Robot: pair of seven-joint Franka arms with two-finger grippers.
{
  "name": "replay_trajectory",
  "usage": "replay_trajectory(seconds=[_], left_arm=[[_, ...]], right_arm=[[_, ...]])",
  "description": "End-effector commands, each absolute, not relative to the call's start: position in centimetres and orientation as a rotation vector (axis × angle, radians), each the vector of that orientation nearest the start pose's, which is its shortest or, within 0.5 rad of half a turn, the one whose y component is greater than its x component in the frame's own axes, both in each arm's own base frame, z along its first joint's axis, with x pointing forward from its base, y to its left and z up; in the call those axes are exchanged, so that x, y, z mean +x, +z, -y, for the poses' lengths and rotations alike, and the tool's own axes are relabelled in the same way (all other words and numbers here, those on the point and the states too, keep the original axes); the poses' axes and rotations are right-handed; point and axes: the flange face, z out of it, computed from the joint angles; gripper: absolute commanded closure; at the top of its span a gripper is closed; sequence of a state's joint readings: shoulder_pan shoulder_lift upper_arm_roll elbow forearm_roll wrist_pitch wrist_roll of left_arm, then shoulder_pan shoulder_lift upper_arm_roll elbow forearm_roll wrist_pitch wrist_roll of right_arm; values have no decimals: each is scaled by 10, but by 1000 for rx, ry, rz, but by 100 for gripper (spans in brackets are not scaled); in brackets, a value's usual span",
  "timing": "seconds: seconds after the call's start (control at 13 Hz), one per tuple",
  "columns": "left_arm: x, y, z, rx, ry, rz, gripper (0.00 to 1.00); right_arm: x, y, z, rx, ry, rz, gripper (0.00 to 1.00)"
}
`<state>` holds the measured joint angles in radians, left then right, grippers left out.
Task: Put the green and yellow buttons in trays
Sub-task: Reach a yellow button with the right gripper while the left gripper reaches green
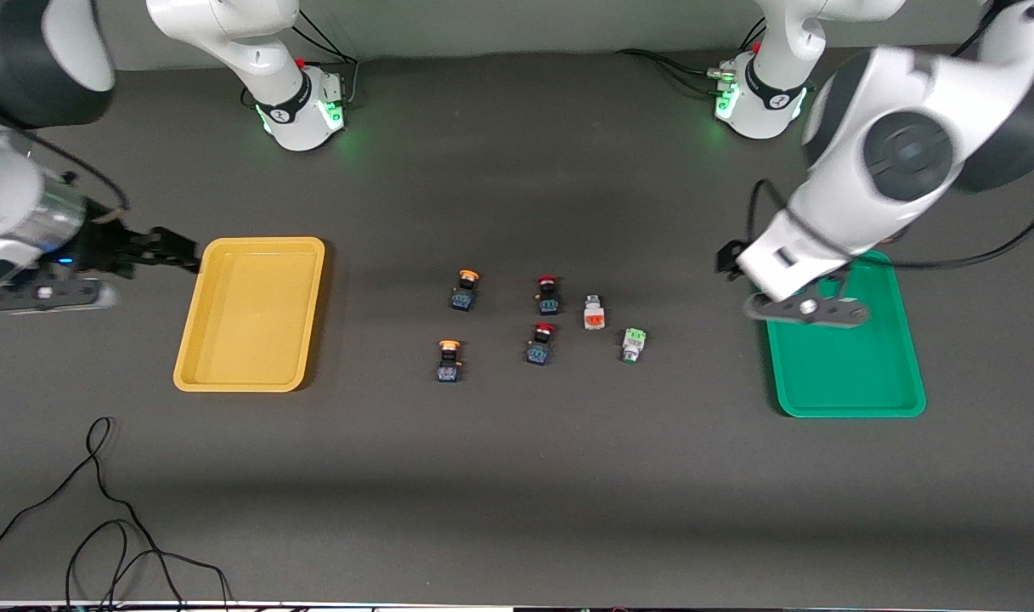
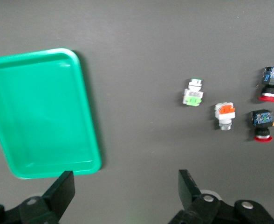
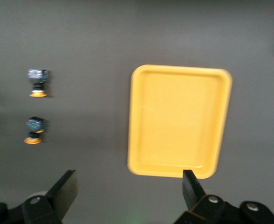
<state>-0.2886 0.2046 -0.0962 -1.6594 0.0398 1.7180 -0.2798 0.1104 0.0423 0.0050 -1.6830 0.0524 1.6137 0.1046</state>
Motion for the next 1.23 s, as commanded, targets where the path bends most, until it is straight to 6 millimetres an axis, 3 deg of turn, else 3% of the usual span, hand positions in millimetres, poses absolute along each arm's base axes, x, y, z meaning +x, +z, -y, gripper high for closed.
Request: replay_trajectory(seconds=[0.0, 0.08, 0.38, 0.46, 0.69, 0.85, 1.15], left_arm=[[567, 418, 272, -3051, 212, -110, 1], [567, 398, 287, -3041, 211, -113, 1], [580, 318, 301, -3039, 228, -133, 1], [577, 296, 313, -3037, 237, -159, 1], [573, 249, 334, -3053, 217, -143, 1], [569, 220, 345, -3059, 206, -172, 1], [564, 182, 347, -3075, 183, -184, 1]], right_arm=[[547, 534, -126, -3080, 179, -100, 0], [538, 521, -155, -3085, 172, -131, 0], [500, 508, -254, -3074, 96, -291, 0], [483, 506, -288, -3073, 83, -311, 0], [442, 491, -356, -3059, 46, -402, 0], [427, 466, -369, -3096, 6, -357, 0], [415, 403, -362, -3076, -51, -337, 0]])
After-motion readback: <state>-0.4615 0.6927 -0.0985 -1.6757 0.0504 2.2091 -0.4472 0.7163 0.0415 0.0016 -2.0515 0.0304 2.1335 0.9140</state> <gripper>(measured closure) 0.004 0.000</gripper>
